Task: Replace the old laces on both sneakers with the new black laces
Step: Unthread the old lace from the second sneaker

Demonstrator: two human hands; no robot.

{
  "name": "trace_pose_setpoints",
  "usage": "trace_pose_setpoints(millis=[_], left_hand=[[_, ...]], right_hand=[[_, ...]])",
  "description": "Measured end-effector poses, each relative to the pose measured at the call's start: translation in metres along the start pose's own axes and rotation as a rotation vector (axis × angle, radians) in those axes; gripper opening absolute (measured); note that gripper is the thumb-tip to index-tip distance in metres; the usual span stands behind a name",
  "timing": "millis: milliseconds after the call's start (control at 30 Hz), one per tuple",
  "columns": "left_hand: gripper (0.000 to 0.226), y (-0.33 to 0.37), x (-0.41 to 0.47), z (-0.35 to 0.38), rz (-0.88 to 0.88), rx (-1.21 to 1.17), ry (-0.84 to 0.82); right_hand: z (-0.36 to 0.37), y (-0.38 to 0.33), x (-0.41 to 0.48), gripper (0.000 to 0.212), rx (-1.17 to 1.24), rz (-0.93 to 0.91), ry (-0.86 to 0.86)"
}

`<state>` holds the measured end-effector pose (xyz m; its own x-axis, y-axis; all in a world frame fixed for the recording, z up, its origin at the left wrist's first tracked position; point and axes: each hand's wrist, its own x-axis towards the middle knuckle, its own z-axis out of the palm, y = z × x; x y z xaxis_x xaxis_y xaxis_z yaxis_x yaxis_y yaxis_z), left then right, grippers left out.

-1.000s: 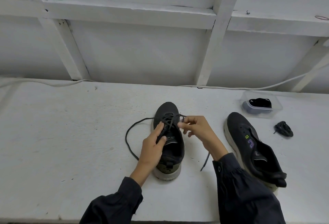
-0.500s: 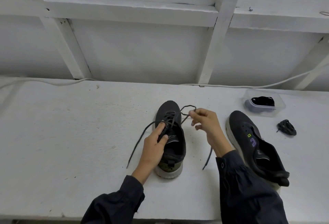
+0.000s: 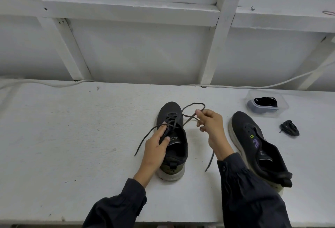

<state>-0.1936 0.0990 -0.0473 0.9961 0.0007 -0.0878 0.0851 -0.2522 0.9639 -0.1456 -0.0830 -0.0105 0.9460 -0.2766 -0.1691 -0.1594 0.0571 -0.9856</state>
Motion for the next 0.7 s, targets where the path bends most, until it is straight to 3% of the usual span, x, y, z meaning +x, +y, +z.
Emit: trace_pose_setpoints(millis=[67, 233, 300, 467, 533, 633, 700], left_hand=[[0.047, 0.001, 0.000, 0.000, -0.012, -0.011, 0.002], [0.048, 0.000, -0.001, 0.000, 0.002, 0.001, 0.013], [0.048, 0.001, -0.001, 0.000, 0.005, -0.007, 0.004], [0.050, 0.002, -0.002, 0.000, -0.015, -0.049, -0.009], [0.050, 0.002, -0.003, 0.000, -0.019, -0.055, -0.009], [0.050, 0.002, -0.002, 0.000, -0.020, -0.040, 0.002], [0.050, 0.003, -0.002, 0.000, -0.018, -0.035, 0.003]], right_hand=[[0.002, 0.001, -0.001, 0.019, 0.021, 0.036, 0.001], [0.012, 0.009, -0.016, 0.026, -0.227, 0.093, -0.327], [0.011, 0.006, -0.012, 0.021, -0.212, 0.042, -0.257], [0.003, -0.001, 0.004, 0.023, 0.081, 0.010, 0.113], [0.003, 0.001, 0.001, 0.024, 0.053, 0.078, 0.015], [0.008, 0.008, -0.011, 0.029, -0.164, 0.159, -0.273], [0.011, 0.010, -0.014, 0.024, -0.189, 0.128, -0.304]])
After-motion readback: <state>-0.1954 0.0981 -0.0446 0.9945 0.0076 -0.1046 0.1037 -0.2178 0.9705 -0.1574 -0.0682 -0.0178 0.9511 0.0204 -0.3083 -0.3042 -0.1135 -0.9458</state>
